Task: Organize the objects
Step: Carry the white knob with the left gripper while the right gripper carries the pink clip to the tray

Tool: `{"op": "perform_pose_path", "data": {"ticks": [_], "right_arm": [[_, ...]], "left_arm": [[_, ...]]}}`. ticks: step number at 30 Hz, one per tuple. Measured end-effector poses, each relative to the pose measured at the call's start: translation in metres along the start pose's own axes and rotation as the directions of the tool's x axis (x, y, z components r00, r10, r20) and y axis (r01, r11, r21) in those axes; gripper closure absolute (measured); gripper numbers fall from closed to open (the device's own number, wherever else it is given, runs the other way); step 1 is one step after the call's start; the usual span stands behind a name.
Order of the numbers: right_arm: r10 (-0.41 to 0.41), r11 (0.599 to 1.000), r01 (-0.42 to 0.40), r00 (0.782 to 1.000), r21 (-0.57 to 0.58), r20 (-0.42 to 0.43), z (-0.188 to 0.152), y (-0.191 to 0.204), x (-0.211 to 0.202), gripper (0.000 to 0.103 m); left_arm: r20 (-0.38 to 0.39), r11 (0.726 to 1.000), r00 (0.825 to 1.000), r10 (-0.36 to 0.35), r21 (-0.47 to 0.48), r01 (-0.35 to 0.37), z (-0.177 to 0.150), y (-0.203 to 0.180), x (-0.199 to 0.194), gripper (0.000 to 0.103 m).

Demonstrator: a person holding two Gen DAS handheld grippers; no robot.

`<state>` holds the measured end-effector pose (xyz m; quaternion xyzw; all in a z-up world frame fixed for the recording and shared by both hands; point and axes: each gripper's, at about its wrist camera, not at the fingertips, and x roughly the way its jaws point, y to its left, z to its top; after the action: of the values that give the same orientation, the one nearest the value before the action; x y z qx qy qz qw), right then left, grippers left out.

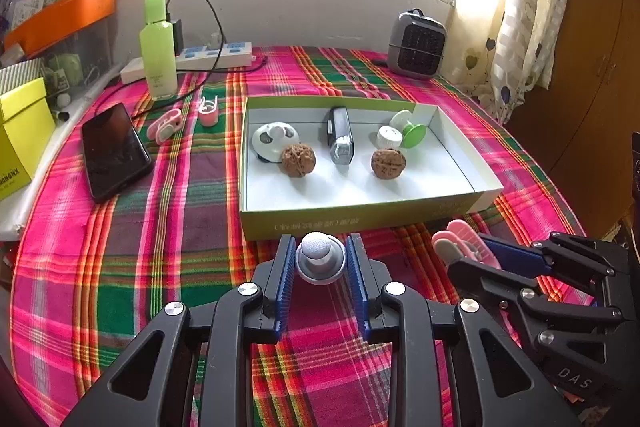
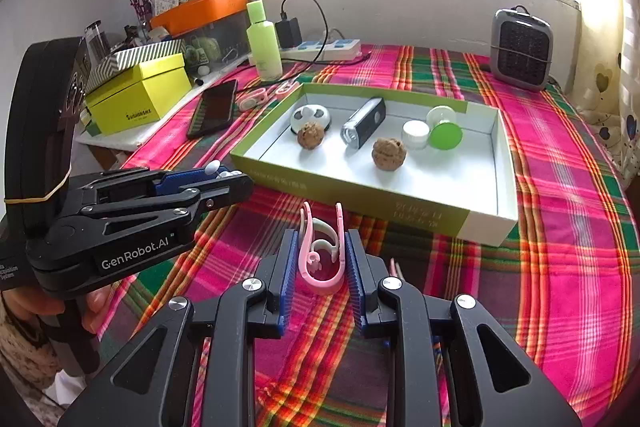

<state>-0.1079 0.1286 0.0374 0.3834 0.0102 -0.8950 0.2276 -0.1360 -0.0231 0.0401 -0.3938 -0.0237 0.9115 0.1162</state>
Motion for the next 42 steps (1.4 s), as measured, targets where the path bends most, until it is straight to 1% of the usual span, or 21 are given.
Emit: {"op": "perform_pose_path", "data": {"ticks": [14, 19, 26, 31, 38, 42], "right_arm": [[-0.003, 1.000, 0.002, 1.000, 0.013, 0.018, 0.030, -0.016, 0.008, 0.078], [0.004, 0.999, -0.004, 1.000, 0.039, 0.000, 0.042, -0.026, 0.022, 0.078], [-0.024, 0.999, 0.024, 1.000, 0.042, -0.015, 0.052, -0.036, 0.036, 0.078], [-0.050, 0.996, 0.052, 0.998, 0.074, -0.030, 0.053, -0.051, 0.043, 0.078], [-0.088, 0.991, 0.092, 0.995, 0.096, -0.046, 0.054, -0.067, 0.049, 0.078], [-0.105, 0.988, 0.111, 0.993, 0.107, -0.061, 0.055, -0.075, 0.055, 0.078]], "left_arm": [[0.004, 1.000, 1.000, 0.003, -0.005, -0.003, 0.021, 0.002, 0.011, 0.079], [-0.001, 1.000, 1.000, -0.002, -0.010, 0.002, 0.030, 0.005, 0.018, 0.079], [-0.007, 1.000, 1.000, 0.008, -0.004, -0.008, 0.039, 0.007, 0.030, 0.079], [-0.010, 1.000, 1.000, -0.013, -0.009, 0.013, 0.047, 0.003, 0.038, 0.079], [-0.022, 1.000, 0.999, -0.023, -0.007, 0.023, 0.052, -0.004, 0.050, 0.079], [-0.040, 1.000, 0.999, -0.028, -0.009, 0.028, 0.054, -0.006, 0.060, 0.079]]}}
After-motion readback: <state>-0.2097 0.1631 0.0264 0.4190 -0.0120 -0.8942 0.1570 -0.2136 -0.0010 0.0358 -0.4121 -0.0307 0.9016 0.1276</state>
